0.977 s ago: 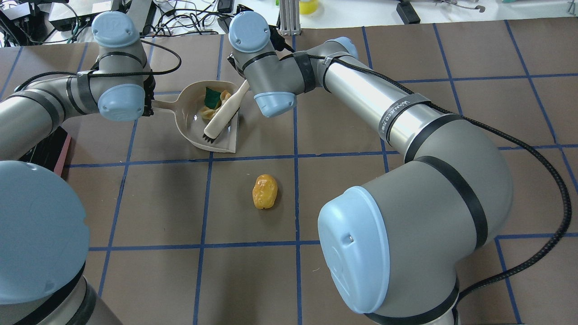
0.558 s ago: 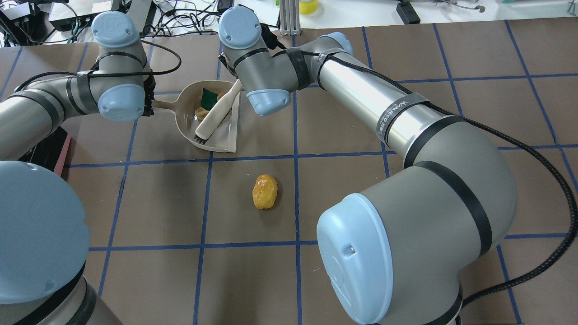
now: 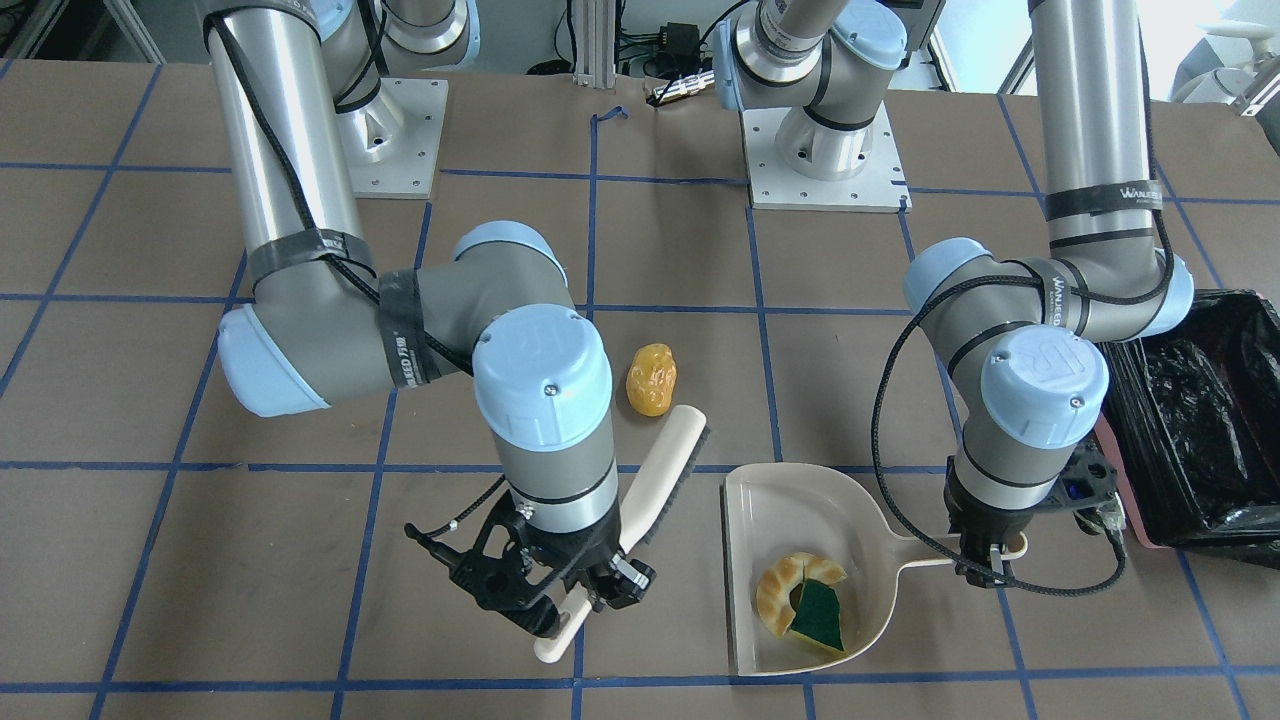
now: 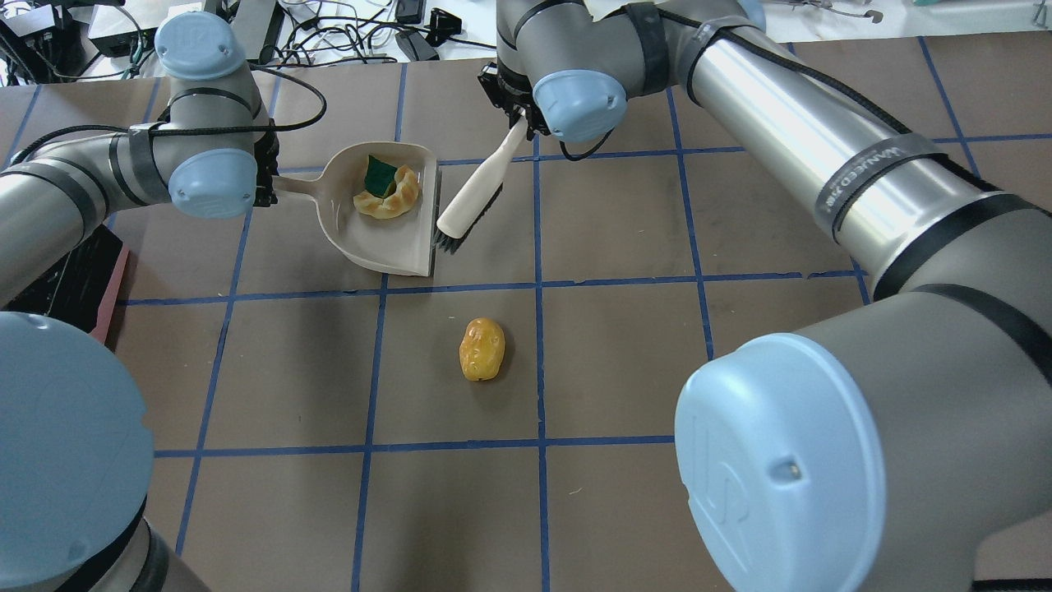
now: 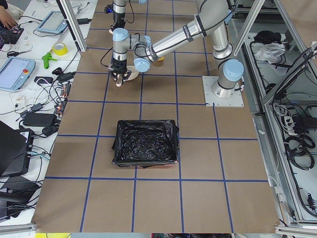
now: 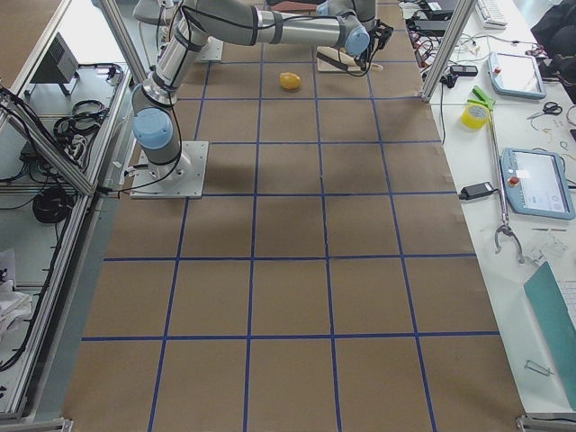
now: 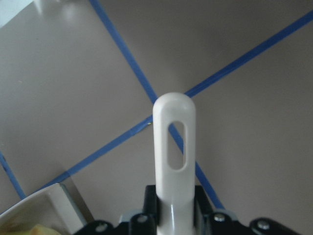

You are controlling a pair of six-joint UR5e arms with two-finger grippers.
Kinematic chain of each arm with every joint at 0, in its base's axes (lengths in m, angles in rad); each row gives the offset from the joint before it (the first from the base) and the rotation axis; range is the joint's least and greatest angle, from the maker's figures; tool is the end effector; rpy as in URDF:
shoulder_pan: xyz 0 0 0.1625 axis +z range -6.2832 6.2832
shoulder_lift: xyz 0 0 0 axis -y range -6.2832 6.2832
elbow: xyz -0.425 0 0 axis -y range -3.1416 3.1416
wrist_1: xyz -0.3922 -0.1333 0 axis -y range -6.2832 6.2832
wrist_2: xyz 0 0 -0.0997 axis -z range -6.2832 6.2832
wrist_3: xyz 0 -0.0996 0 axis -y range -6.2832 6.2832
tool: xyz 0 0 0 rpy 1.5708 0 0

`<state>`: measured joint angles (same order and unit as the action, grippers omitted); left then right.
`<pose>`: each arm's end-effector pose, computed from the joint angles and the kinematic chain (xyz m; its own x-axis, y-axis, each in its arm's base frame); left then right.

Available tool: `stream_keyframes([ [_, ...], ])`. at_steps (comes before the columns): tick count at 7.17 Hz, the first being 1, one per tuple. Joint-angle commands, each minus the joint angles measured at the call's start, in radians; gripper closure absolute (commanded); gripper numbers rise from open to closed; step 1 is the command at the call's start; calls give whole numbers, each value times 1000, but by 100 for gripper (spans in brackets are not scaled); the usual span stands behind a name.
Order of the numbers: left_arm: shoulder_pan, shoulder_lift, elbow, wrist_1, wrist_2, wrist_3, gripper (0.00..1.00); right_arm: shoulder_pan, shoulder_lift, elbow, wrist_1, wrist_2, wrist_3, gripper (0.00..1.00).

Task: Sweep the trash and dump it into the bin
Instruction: 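Move the brush behind the yellow potato toy with the right gripper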

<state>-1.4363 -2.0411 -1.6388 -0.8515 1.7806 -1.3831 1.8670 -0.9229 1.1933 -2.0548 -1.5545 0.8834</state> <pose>-0.0251 -0.6542 0.2624 -0.0503 -0.9891 0.1386 -0.9719 0.0165 -0.2349 0.3488 -0.6808 0.3204 -0.8266 0.5352 -0.1739 0.5574 0.8212 -0.1222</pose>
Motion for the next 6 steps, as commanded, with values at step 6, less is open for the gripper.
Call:
stream_keyframes([
  [6,31,247,-314,-49,-15,53,100,-77,-436,727,-253,-105,11,100],
])
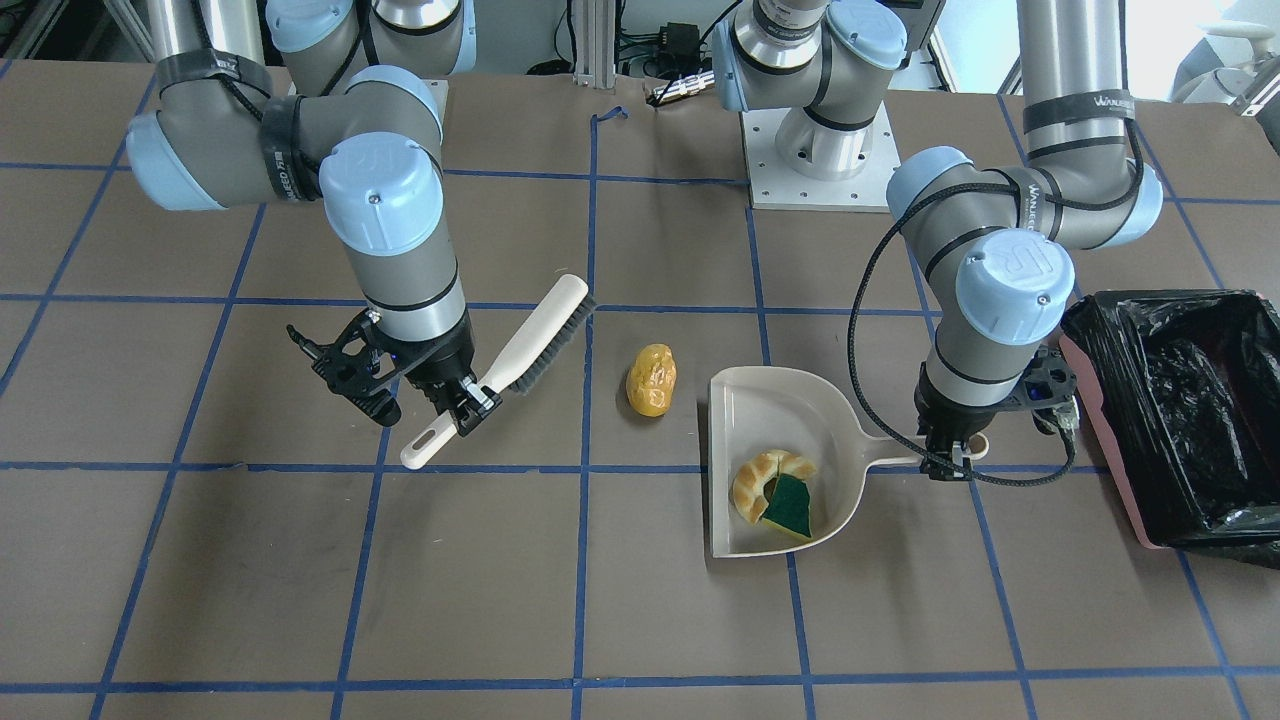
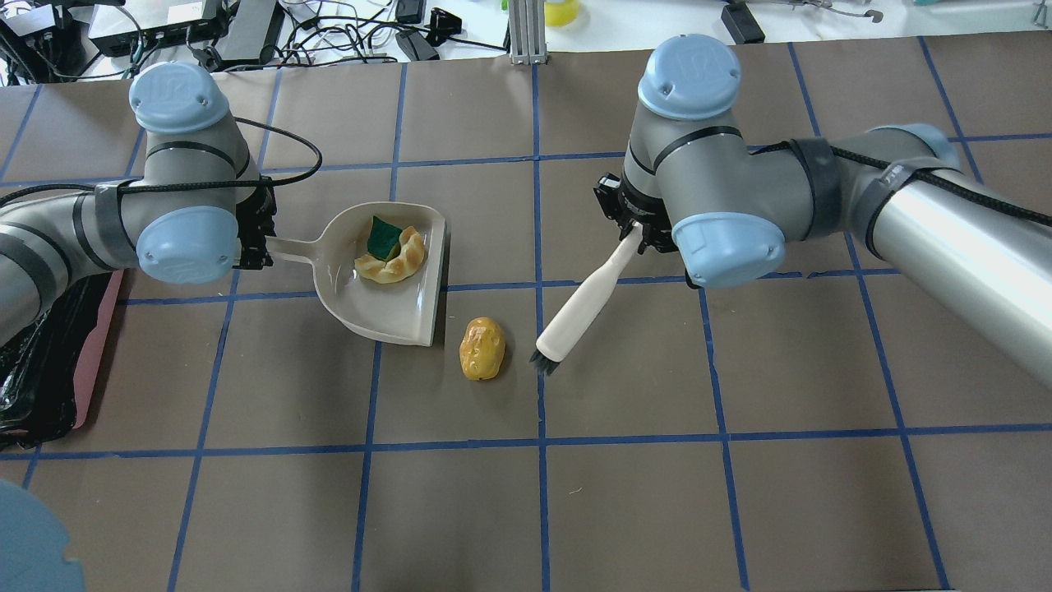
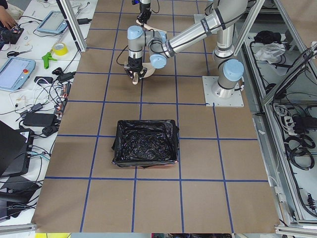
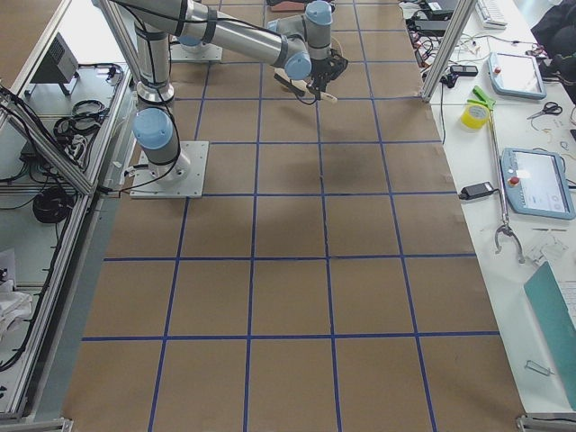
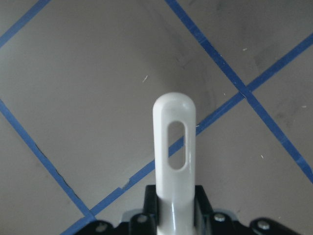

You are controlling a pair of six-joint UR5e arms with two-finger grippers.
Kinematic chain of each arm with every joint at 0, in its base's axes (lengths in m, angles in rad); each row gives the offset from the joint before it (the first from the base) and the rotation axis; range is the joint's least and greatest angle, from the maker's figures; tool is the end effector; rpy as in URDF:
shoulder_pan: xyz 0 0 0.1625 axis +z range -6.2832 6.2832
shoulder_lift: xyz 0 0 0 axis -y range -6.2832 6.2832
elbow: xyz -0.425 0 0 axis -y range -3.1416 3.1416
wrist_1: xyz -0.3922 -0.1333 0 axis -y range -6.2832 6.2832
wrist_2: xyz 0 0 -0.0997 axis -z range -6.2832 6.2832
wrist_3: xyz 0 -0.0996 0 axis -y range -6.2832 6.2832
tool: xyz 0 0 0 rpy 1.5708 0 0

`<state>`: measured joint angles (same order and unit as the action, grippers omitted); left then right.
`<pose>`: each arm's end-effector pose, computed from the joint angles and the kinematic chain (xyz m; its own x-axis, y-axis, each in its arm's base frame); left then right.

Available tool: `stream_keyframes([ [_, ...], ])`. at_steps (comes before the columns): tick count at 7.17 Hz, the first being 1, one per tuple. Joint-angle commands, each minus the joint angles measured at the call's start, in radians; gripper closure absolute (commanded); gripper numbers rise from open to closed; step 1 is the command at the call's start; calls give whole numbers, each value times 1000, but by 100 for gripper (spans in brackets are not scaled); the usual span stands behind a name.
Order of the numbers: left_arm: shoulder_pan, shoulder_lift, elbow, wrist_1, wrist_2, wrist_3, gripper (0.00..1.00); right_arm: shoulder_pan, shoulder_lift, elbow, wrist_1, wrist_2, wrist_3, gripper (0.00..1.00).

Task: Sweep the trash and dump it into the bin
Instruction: 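Move the brush behind the yellow potato toy with the right gripper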

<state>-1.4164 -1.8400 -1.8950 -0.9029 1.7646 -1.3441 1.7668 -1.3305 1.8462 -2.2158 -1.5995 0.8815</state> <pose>-0.0290 -0.5559 0.2628 -0.0680 -0.9973 0.0293 -0.9771 0.0606 -0.2039 0.2358 -0.5180 0.2960 -0.7731 0.6291 -0.0814 0.6343 0.7660 -0.1040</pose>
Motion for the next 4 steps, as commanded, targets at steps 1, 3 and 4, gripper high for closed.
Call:
stream_keyframes([
  [1,14,79,-96,4,0,19,100,70,-18,83,-100,-126,14,100],
  [3,16,132,-177,41,1,35,100,95,17,78,-108,-151,34,100],
  [4,17,145,-232,102,1,42,100,95,24,76,-108,-142,48,100],
])
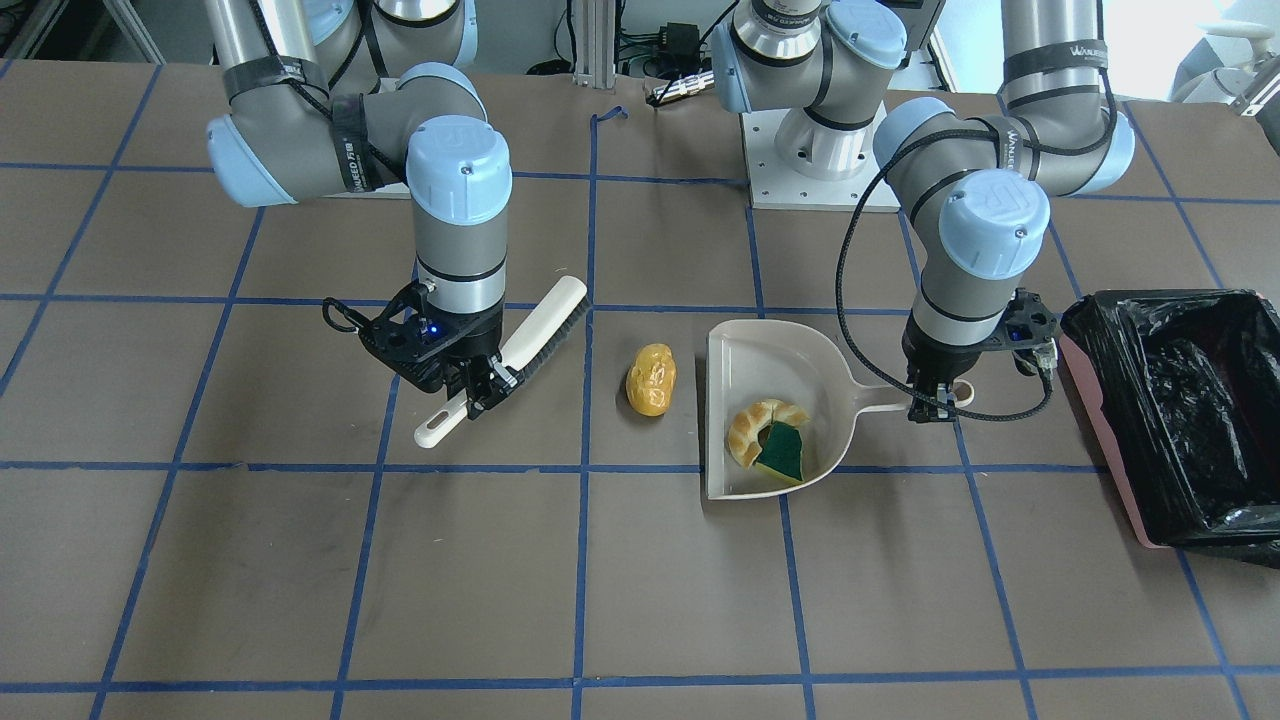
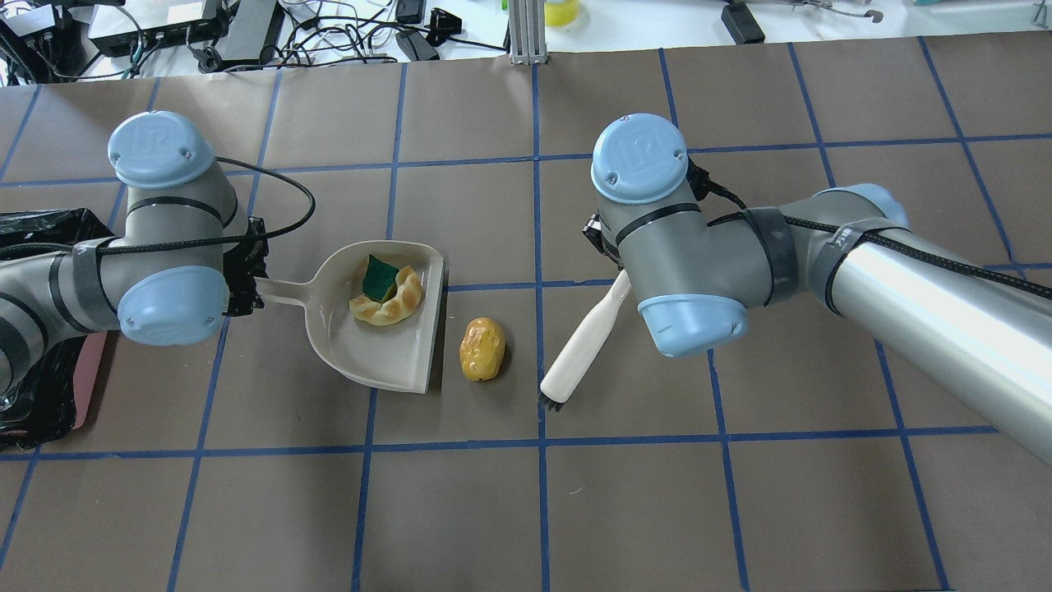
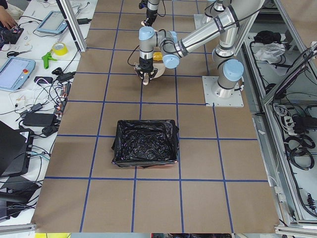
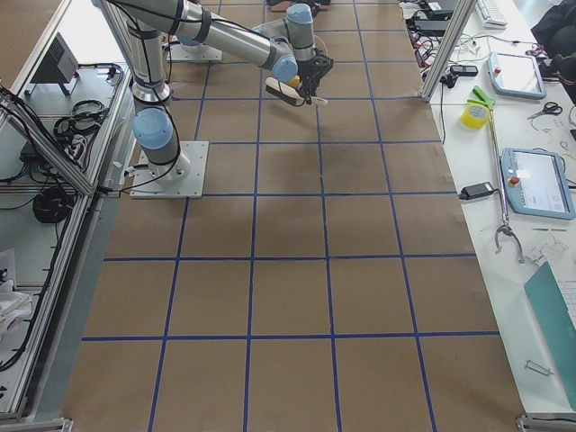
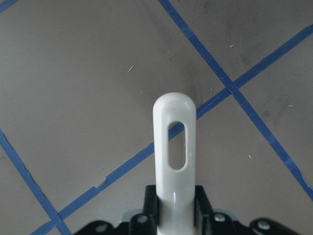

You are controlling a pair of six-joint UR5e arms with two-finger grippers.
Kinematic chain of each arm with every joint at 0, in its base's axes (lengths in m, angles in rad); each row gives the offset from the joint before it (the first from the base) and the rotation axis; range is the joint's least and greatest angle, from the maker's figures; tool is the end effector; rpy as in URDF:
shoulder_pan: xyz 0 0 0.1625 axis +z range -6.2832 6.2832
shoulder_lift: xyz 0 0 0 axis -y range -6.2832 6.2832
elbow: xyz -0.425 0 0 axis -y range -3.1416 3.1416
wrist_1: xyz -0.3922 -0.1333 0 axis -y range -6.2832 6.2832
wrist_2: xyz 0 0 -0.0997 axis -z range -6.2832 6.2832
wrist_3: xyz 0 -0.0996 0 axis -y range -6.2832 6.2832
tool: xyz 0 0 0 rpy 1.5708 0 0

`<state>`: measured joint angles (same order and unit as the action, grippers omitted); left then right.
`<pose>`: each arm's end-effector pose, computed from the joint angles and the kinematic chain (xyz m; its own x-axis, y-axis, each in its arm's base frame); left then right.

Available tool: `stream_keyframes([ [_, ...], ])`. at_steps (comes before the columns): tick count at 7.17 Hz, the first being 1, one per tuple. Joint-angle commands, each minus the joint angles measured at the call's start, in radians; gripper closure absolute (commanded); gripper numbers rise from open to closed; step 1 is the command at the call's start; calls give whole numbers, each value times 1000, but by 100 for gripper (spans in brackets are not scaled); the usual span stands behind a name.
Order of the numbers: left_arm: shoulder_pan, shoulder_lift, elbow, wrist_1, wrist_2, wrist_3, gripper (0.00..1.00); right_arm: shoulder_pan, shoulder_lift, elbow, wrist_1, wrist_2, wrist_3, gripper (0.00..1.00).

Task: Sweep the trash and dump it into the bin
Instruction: 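Move the brush behind the yellow potato toy with the right gripper, then sweep the potato toy into the dustpan with the right gripper's brush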

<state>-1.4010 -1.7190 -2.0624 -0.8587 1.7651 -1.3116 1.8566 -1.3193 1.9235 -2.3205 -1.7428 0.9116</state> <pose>-0.0307 -0.4962 0.2584 -0.0843 -0.9962 0.0205 -0.9757 0.0784 -0.2047 0.2642 -0.4867 0.2687 -0.8038 0.5949 -0.0109 0.5819 0.7822 -0.2227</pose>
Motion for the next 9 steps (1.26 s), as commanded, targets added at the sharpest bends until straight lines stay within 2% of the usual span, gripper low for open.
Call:
stream_keyframes([
  [1,2,24,-94,116,1,3,100,9,21,-3,-7,5,21,100],
  [6,2,-11,-87,155,-4,-40,100,116,112,-72,-14,2,163,100],
  [8,0,-13,-87,155,-6,-41,100,121,127,-87,-14,5,211,100],
  [9,2,-13,-87,155,-7,-41,100,131,161,-127,-14,5,239,100],
])
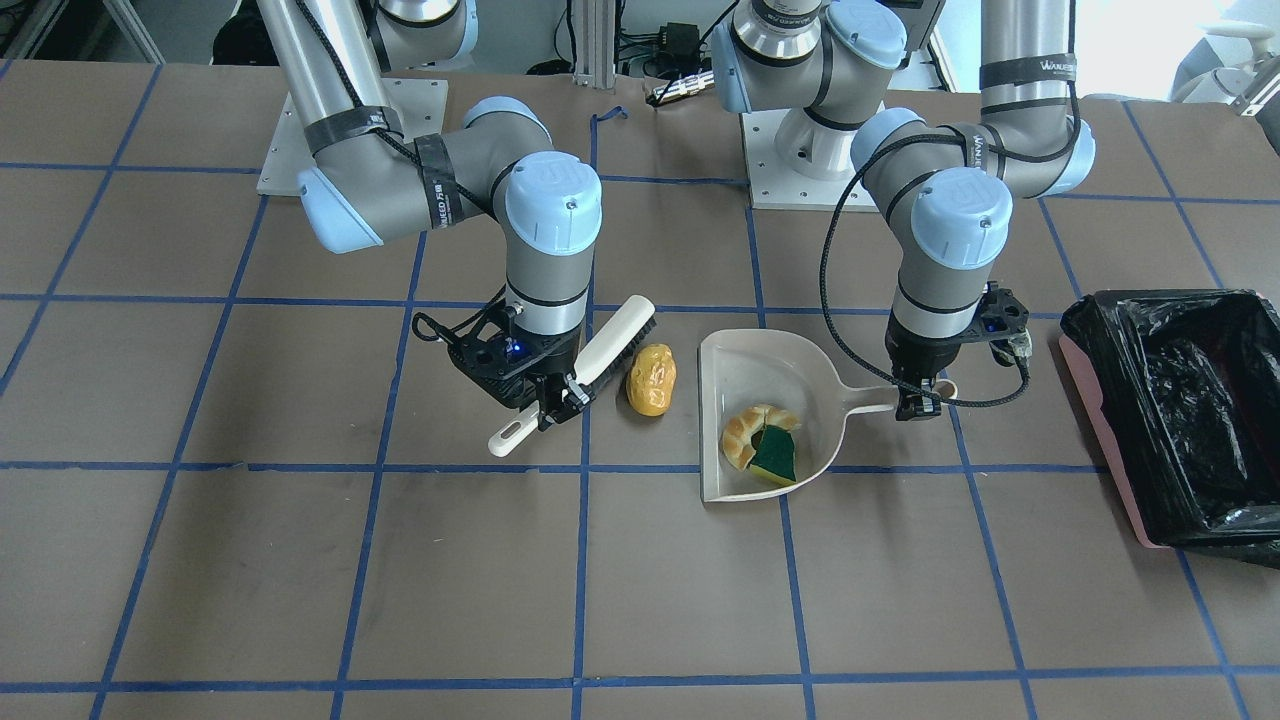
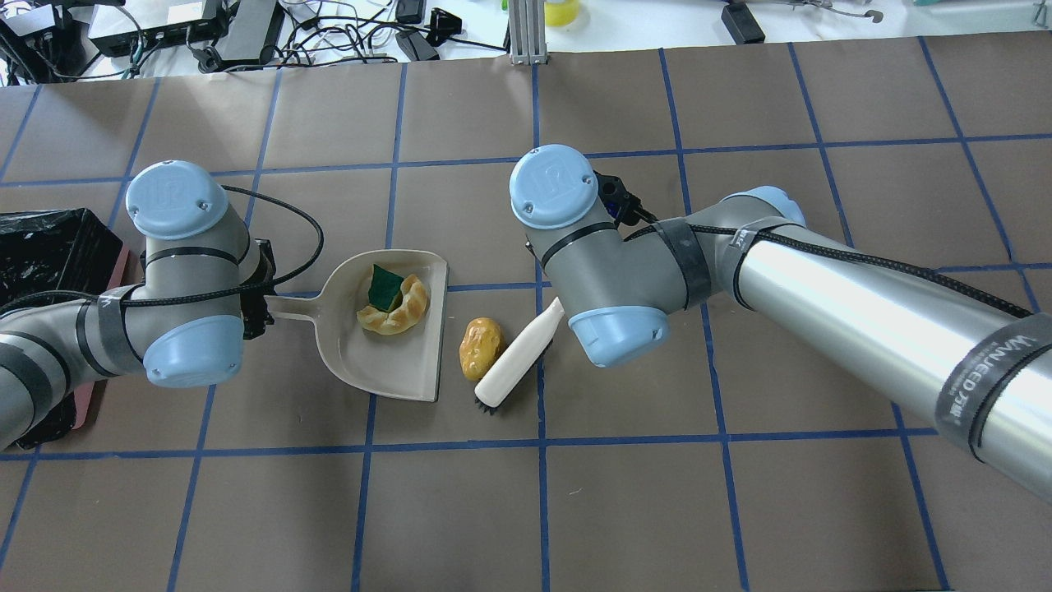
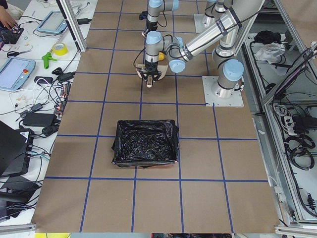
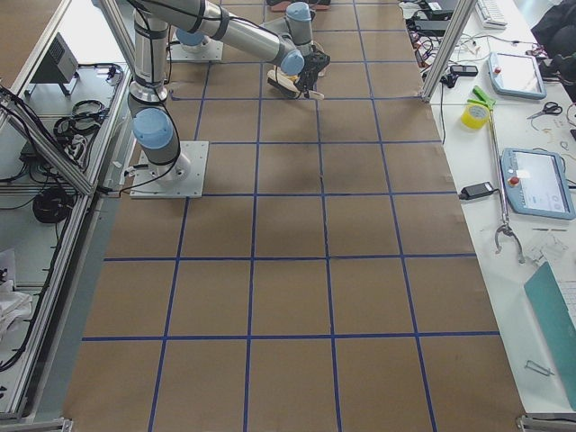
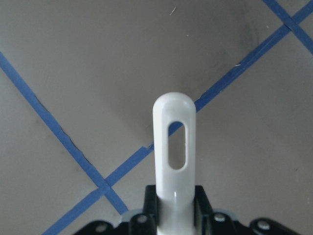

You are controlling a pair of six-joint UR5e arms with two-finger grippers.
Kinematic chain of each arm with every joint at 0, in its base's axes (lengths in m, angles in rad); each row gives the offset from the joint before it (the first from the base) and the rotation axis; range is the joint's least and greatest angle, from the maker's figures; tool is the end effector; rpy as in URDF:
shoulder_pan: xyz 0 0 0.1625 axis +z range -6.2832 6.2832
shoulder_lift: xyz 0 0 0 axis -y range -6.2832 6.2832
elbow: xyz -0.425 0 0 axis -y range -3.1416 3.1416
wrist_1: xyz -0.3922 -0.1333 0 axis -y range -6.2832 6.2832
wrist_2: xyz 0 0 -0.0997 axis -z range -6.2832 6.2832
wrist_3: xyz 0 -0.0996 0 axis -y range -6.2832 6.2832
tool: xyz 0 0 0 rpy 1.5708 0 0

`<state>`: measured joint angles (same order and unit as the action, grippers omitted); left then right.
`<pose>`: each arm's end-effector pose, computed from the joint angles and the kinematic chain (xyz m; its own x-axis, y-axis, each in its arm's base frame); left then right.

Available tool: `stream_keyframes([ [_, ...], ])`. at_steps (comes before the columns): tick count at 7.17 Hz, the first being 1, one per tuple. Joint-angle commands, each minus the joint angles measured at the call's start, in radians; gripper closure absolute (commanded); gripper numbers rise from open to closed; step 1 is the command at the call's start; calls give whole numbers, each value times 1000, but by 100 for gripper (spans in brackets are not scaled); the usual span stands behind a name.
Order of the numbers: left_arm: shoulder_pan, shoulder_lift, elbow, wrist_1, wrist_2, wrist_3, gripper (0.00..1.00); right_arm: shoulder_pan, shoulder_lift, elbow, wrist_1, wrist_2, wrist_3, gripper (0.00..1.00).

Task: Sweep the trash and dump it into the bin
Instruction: 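Sweep the potato toy into the dustpan with the right gripper's brush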

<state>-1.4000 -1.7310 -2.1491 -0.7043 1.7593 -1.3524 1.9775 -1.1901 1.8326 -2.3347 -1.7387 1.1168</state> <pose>-0.0332 -0.4818 0.2337 -0.0443 -0.9955 0.0843 -0.9776 0.0258 -0.2091 0.3377 -0.4891 0.2367 -0.7535 0.6564 -0.0361 0.6488 0.7336 -0.2022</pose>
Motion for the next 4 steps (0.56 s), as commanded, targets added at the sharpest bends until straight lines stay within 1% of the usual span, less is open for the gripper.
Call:
stream_keyframes([
  [1,1,-2,0,0,-3,-1,100,38,68,-105,8,1,75,100],
  [2,1,-2,0,0,-3,-1,100,59,117,-178,17,-1,109,100],
  [3,-1,-2,0,0,-3,-2,100,70,153,-217,17,-1,144,100],
  [4,-1,-5,0,0,-3,-2,100,81,162,-240,15,1,188,100],
])
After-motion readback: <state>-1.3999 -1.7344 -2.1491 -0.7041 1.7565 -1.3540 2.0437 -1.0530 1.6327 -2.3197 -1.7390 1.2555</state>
